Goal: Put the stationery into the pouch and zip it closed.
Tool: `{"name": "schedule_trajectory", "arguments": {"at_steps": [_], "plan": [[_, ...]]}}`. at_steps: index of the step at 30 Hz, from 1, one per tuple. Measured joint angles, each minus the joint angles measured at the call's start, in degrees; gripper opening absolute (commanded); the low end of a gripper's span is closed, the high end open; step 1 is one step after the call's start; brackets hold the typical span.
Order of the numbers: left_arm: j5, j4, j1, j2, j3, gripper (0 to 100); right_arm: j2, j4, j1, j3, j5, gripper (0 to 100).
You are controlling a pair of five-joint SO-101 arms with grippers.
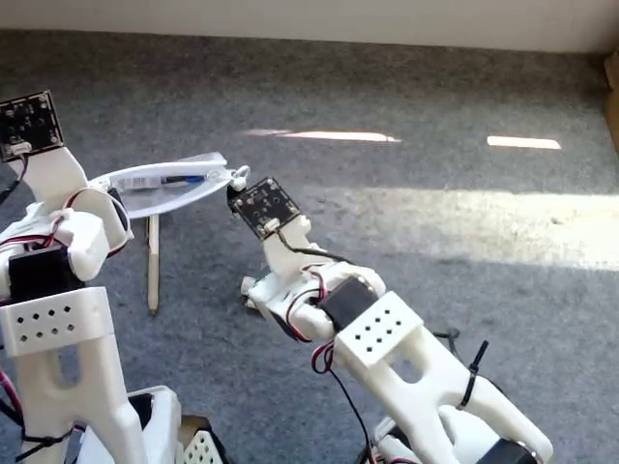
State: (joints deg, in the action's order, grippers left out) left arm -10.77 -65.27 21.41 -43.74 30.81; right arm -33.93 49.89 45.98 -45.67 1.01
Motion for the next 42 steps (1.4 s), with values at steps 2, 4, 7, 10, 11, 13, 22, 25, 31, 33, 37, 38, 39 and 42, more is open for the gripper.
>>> {"name": "schedule_trajectory", "arguments": {"at_steps": [2, 4, 7, 10, 11, 13, 22, 25, 31, 33, 37, 38, 39, 42], "plan": [[0.0, 0.0, 0.0, 0.0, 0.0, 1, 1.6, 0.0, 0.4, 0.3, 0.0, 16.8], [0.0, 0.0, 0.0, 0.0, 0.0, 1, 2.6, 0.0, 0.4, 1.5, 0.0, 17.0], [0.0, 0.0, 0.0, 0.0, 0.0, 1, 4.1, 0.0, 1.0, 2.1, 0.0, 17.0], [0.0, 0.0, 0.0, 0.0, 0.0, 1, 6.6, -1.2, 2.6, 2.1, 0.0, 17.0], [0.0, 0.0, 0.0, 0.0, 0.0, 1, 7.6, -2.1, 3.2, 2.1, 0.0, 17.0], [0.0, 0.0, 0.0, 0.0, 0.0, 1, 9.6, -4.2, 4.0, 2.1, 0.0, 17.0], [0.0, 0.0, 0.0, 0.1, 0.0, 1, 15.2, -7.5, 4.0, 2.1, 0.2, 23.7], [0.0, 0.0, 0.0, 0.1, 0.0, 1, 17.4, -7.7, 4.0, 2.1, 0.2, 26.0], [0.0, 0.0, 0.0, 0.1, 0.0, 1, 20.9, -11.3, 4.0, 2.1, 0.2, 26.0], [0.0, 0.0, 0.0, 0.1, 0.0, 1, 22.4, -12.7, 3.8, 2.1, 0.2, 26.0], [0.0, 0.0, 0.0, 0.1, 0.0, 1, 25.7, -15.2, 1.4, 2.2, 0.2, 26.0], [0.0, 0.0, 0.0, 0.1, 0.0, 1, 26.5, -15.8, 0.4, 2.2, 0.2, 25.9], [0.0, 0.0, 0.0, 0.1, 0.0, 1, 27.4, -16.4, -0.7, 2.2, 0.4, 25.9], [0.0, 0.0, 0.0, 0.1, 0.0, 1, 29.8, -17.7, -3.0, 2.5, 3.0, 25.9]]}}
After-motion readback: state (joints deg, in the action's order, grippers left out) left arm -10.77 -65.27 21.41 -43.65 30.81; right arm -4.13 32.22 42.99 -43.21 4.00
